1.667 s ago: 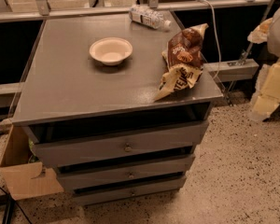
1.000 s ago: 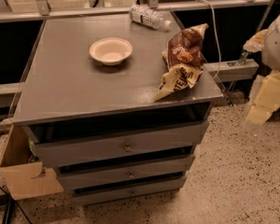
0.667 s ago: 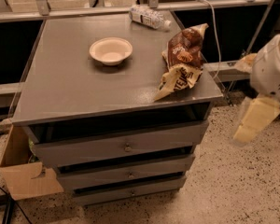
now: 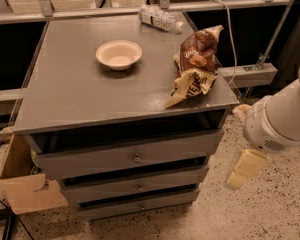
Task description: Open middle drawer
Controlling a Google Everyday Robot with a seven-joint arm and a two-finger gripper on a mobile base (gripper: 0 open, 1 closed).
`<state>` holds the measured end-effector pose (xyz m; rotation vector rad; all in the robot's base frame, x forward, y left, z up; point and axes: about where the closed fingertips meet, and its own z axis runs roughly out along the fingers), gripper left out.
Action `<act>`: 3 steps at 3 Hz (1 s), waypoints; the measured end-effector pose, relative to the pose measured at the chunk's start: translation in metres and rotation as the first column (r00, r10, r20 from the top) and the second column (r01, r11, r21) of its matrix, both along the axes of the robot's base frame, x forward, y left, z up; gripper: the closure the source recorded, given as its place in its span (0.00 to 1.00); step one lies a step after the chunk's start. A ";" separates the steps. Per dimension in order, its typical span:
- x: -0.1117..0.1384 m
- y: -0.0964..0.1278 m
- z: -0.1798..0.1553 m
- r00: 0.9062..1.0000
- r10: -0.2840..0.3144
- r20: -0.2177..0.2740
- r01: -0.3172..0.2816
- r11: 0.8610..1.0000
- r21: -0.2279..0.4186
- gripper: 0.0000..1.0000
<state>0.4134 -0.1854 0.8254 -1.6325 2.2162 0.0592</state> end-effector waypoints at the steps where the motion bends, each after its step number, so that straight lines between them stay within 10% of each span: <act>1: 0.000 0.000 0.000 1.000 0.000 0.000 0.000 1.000 0.000 0.00; 3: -0.016 0.016 -0.067 0.999 0.011 -0.042 -0.010 1.000 0.004 0.00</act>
Offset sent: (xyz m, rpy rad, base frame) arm -0.0149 0.0033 -0.0552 -0.0312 0.0429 -0.0047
